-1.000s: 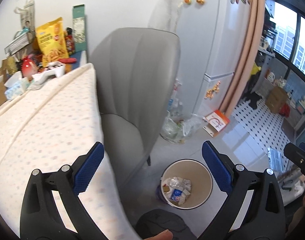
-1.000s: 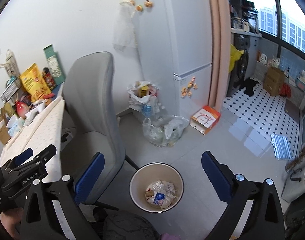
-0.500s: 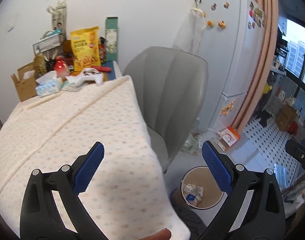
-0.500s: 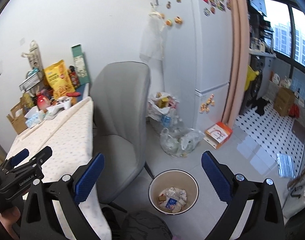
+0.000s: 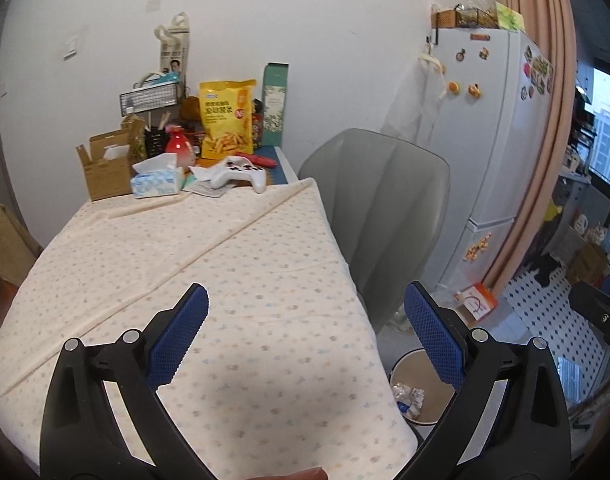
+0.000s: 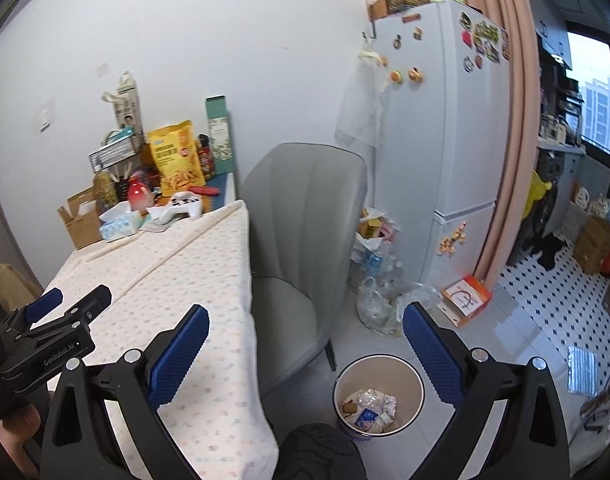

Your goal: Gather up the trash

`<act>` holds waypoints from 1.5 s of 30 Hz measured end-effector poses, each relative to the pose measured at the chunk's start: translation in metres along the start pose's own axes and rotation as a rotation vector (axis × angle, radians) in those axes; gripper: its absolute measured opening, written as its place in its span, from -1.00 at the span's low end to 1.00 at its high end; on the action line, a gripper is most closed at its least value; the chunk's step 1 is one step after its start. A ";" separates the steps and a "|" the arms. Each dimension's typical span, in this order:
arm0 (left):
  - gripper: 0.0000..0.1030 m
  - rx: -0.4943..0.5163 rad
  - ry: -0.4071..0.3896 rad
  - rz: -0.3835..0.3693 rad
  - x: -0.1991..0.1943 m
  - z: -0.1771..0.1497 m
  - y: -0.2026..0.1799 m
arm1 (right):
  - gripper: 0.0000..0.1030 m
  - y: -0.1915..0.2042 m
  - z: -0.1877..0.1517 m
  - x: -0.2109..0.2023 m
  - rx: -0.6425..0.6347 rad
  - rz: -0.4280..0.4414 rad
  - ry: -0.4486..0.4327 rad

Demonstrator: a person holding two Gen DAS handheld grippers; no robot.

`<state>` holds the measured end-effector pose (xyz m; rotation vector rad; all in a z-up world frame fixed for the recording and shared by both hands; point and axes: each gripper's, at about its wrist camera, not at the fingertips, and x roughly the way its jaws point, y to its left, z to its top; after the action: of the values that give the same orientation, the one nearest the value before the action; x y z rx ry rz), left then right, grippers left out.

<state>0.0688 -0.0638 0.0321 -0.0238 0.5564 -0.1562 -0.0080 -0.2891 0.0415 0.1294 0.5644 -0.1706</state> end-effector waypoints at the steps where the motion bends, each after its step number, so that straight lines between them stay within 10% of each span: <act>1: 0.89 -0.005 -0.004 0.006 -0.003 0.000 0.003 | 0.85 0.004 -0.001 -0.004 -0.007 0.006 -0.006; 45: 0.89 -0.047 -0.043 0.078 -0.055 -0.023 0.043 | 0.85 0.031 -0.027 -0.027 -0.055 0.059 -0.029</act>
<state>0.0170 -0.0120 0.0383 -0.0508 0.5171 -0.0669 -0.0386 -0.2511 0.0354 0.0897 0.5351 -0.0995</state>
